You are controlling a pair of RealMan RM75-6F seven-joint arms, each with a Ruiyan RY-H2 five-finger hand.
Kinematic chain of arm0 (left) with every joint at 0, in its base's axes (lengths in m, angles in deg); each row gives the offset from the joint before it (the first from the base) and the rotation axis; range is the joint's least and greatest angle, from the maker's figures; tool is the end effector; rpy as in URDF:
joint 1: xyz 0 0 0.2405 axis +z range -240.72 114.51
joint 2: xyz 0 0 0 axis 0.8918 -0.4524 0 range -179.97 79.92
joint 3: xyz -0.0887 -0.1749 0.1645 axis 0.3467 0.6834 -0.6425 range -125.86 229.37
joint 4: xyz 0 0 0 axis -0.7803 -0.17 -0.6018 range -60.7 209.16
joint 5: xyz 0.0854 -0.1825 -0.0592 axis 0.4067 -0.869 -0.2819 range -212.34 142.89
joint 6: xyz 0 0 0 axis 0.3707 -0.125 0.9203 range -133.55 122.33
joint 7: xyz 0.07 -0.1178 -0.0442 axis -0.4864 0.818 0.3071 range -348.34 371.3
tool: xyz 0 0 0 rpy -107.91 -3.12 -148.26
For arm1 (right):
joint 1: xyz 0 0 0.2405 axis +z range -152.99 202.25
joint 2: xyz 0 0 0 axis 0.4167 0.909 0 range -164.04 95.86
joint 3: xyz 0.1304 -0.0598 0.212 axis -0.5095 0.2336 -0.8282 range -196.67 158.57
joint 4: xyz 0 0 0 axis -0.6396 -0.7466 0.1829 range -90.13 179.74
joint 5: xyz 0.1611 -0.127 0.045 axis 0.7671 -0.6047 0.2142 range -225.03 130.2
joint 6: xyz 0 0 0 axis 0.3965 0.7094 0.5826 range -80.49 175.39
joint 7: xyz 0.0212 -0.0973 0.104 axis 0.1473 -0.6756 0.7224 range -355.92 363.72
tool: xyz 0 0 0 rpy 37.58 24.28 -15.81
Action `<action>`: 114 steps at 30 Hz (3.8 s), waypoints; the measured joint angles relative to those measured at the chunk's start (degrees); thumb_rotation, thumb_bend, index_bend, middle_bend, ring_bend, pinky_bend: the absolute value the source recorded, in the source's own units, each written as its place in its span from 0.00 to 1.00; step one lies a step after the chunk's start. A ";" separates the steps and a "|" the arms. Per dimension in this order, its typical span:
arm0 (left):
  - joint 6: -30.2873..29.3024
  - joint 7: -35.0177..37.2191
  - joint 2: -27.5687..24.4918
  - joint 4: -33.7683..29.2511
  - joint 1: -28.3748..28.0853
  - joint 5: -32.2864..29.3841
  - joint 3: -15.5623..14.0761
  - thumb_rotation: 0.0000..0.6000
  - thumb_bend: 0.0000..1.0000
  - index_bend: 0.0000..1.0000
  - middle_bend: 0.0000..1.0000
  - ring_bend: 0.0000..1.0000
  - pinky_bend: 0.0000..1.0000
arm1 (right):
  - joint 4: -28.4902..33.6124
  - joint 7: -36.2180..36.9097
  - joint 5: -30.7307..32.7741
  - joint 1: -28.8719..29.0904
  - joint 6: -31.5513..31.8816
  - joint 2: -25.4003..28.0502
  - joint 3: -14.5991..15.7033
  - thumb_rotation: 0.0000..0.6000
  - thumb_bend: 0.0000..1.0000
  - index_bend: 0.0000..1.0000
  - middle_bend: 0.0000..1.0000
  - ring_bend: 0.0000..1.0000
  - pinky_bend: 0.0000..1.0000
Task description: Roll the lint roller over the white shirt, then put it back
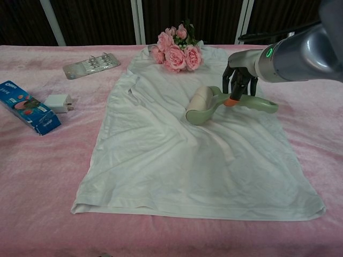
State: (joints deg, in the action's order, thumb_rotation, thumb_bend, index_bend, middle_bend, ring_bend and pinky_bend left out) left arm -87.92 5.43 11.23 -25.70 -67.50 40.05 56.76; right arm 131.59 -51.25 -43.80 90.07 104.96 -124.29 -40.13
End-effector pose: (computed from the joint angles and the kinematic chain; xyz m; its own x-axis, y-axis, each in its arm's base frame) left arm -0.3146 0.1821 0.1701 0.3900 0.0400 0.9199 0.9042 0.1722 -0.3909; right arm -0.0778 -0.3956 -0.0250 0.3763 -0.5380 0.7543 -0.8932 0.0058 0.4497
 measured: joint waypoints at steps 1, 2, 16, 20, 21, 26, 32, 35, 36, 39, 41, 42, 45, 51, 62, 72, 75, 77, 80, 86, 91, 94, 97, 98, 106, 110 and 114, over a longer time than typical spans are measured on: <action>0.02 0.00 -0.01 0.02 -0.01 0.00 0.00 1.00 0.39 0.14 0.06 0.04 0.24 | -0.18 -0.09 0.20 0.35 -0.04 -0.28 -0.12 1.00 0.51 0.68 0.56 0.56 0.44; 0.05 0.00 -0.01 0.03 -0.02 0.00 -0.01 1.00 0.39 0.14 0.06 0.04 0.24 | -0.33 -0.15 0.43 0.68 -0.14 -0.55 -0.27 1.00 0.51 0.68 0.56 0.56 0.44; 0.08 -0.10 0.00 0.15 -0.08 -0.08 0.01 1.00 0.39 0.14 0.06 0.04 0.24 | -3.32 -0.15 3.17 4.65 -2.59 -3.12 -1.21 1.00 0.51 0.68 0.57 0.56 0.44; 0.01 -0.17 0.02 0.16 -0.07 -0.05 0.01 1.00 0.39 0.14 0.06 0.04 0.24 | -2.72 -0.29 3.81 4.53 -2.26 -2.20 -0.50 1.00 0.51 0.68 0.57 0.56 0.44; 0.01 -0.20 0.02 0.13 -0.07 -0.03 0.00 1.00 0.39 0.14 0.06 0.04 0.24 | -2.34 -0.34 4.03 4.37 -2.14 -1.69 -0.14 1.00 0.51 0.68 0.57 0.56 0.44; -0.04 -0.50 0.05 0.07 -0.05 -0.02 -0.08 1.00 0.39 0.14 0.06 0.04 0.24 | -0.79 -0.44 4.50 3.62 -1.90 0.02 1.12 1.00 0.51 0.68 0.57 0.56 0.44; -0.12 -0.60 0.12 0.22 0.01 -0.01 -0.13 1.00 0.39 0.14 0.06 0.04 0.24 | 1.86 0.12 4.45 2.11 -1.80 2.65 2.77 1.00 0.51 0.68 0.57 0.56 0.44; -0.18 -0.58 0.15 0.30 0.02 0.01 -0.11 1.00 0.39 0.14 0.06 0.04 0.24 | 3.28 0.36 4.24 1.36 -1.83 4.04 3.84 1.00 0.51 0.68 0.57 0.56 0.44; -0.18 -0.60 0.15 0.26 0.01 -0.04 -0.08 1.00 0.39 0.14 0.06 0.04 0.24 | 3.88 0.56 4.11 1.01 -1.87 4.58 4.24 1.00 0.51 0.68 0.57 0.56 0.44; -0.20 -0.62 0.16 0.25 0.00 -0.06 -0.06 1.00 0.39 0.14 0.06 0.04 0.24 | 5.28 1.27 3.86 0.04 -2.17 6.04 5.14 1.00 0.51 0.68 0.57 0.56 0.44; -0.21 -0.59 0.17 0.28 0.02 -0.03 -0.08 1.00 0.39 0.14 0.06 0.04 0.24 | 5.70 1.51 3.77 -0.31 -2.23 6.64 5.47 1.00 0.51 0.68 0.57 0.56 0.44; -0.21 -0.58 0.16 0.29 0.02 -0.03 -0.08 1.00 0.39 0.14 0.06 0.04 0.24 | 6.09 1.73 3.63 -0.64 -2.29 7.22 5.74 1.00 0.51 0.68 0.57 0.56 0.44; -0.23 -0.59 0.15 0.31 0.01 -0.01 -0.06 1.00 0.39 0.14 0.06 0.04 0.24 | 7.25 2.56 3.10 -1.73 -2.64 8.93 6.64 1.00 0.51 0.68 0.57 0.56 0.44; -0.18 -0.67 0.21 0.31 -0.01 -0.13 -0.04 1.00 0.39 0.14 0.06 0.04 0.24 | 10.07 5.11 1.19 -4.29 -4.46 12.67 8.96 1.00 0.51 0.68 0.57 0.56 0.44; -0.28 -0.86 0.32 0.28 0.02 -0.10 -0.06 1.00 0.39 0.14 0.06 0.04 0.24 | 12.33 8.21 -1.20 -6.14 -6.23 16.20 11.45 1.00 0.51 0.68 0.57 0.56 0.44; -0.15 -0.62 0.24 0.31 -0.03 -0.07 -0.04 1.00 0.39 0.14 0.06 0.04 0.24 | 10.82 8.42 -0.41 -3.03 -7.66 14.54 10.85 1.00 0.51 0.68 0.57 0.56 0.44; -0.17 -0.47 0.19 0.29 -0.03 -0.09 0.01 1.00 0.39 0.14 0.06 0.04 0.24 | 9.90 8.05 0.82 -1.62 -8.12 13.45 10.68 1.00 0.51 0.68 0.57 0.56 0.44; -0.21 -0.32 0.15 0.29 0.00 -0.15 0.06 1.00 0.39 0.14 0.06 0.04 0.24 | 9.41 7.78 1.51 -0.74 -8.47 12.82 10.52 1.00 0.51 0.68 0.57 0.56 0.44; -0.20 -0.13 0.07 0.25 0.04 -0.26 0.10 1.00 0.39 0.14 0.06 0.04 0.24 | 8.67 7.26 2.25 0.77 -8.69 11.89 10.25 1.00 0.51 0.68 0.57 0.56 0.44; -0.05 -0.16 0.05 0.30 -0.03 -0.17 0.04 1.00 0.39 0.14 0.06 0.04 0.24 | 7.05 6.21 4.55 3.90 -8.81 9.69 9.52 1.00 0.51 0.68 0.57 0.56 0.44; -0.14 -0.06 0.05 0.36 -0.02 -0.21 0.13 1.00 0.39 0.14 0.06 0.04 0.24 | 5.33 5.67 5.96 6.19 -9.47 7.66 8.59 1.00 0.51 0.68 0.57 0.56 0.44; -0.07 -0.06 0.04 0.39 -0.06 -0.23 0.14 1.00 0.39 0.14 0.06 0.04 0.24 | 4.05 5.44 6.83 7.74 -9.63 6.32 7.95 1.00 0.51 0.68 0.57 0.57 0.44; 0.04 -0.16 0.04 0.37 -0.13 -0.25 0.13 1.00 0.39 0.14 0.06 0.04 0.24 | 2.82 5.30 7.92 9.19 -9.81 4.80 7.56 1.00 0.51 0.69 0.57 0.57 0.44; 0.07 -0.17 0.03 0.36 -0.14 -0.26 0.13 1.00 0.39 0.14 0.06 0.04 0.24 | 2.55 5.32 8.13 9.52 -9.91 4.38 7.44 1.00 0.51 0.69 0.57 0.57 0.44; 0.05 -0.08 -0.03 0.40 -0.13 -0.36 0.19 1.00 0.39 0.14 0.06 0.04 0.24 | 0.47 5.83 8.81 11.68 -10.91 1.59 6.90 1.00 0.51 0.69 0.57 0.56 0.44; 0.13 -0.17 -0.08 0.36 -0.18 -0.39 0.18 1.00 0.39 0.14 0.06 0.04 0.24 | 0.28 5.70 9.38 12.08 -10.80 1.56 7.49 1.00 0.51 0.69 0.57 0.57 0.44; 0.13 -0.23 -0.08 0.37 -0.16 -0.39 0.14 1.00 0.39 0.14 0.06 0.04 0.24 | 0.48 5.39 9.61 12.10 -10.20 2.17 8.31 1.00 0.51 0.69 0.57 0.57 0.44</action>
State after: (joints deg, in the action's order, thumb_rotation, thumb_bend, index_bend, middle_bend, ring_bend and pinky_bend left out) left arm -87.79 5.19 11.14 -25.32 -67.66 39.66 56.90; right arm 132.07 -45.86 -34.19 102.17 94.76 -122.12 -31.83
